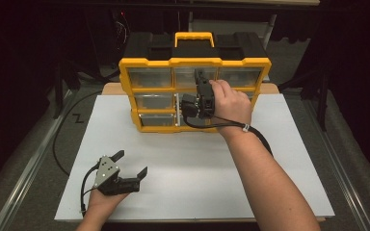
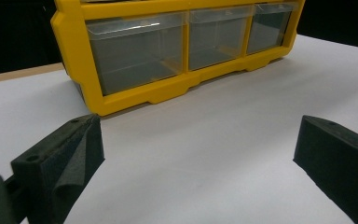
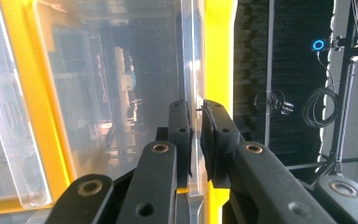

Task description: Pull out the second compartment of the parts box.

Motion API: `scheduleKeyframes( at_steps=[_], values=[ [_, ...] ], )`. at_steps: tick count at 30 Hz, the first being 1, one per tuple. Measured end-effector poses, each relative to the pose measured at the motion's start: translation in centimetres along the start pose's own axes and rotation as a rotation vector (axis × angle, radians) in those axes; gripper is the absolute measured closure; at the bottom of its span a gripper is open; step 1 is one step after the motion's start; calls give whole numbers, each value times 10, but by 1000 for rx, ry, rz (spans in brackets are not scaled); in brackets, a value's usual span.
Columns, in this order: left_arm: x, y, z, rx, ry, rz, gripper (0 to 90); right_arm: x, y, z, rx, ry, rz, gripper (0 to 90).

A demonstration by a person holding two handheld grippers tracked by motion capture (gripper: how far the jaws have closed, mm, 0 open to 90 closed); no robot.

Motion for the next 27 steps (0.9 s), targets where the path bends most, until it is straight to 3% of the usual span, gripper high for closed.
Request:
scheduleKeyframes(
  at_steps=[27],
  values=[
    [1,0,0,0,2,1,21,5,-24,0,16,-19,-4,846]
  ],
)
Point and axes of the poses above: each handheld gripper's, and its own axes: y roughly forward along the jaws, z roughly out of its top, x roughly to its right, the point moved 9 cm from there along y, roughly forward along the jaws, and after that the axes turned 7 degrees about -z, right-handed, at the moved point
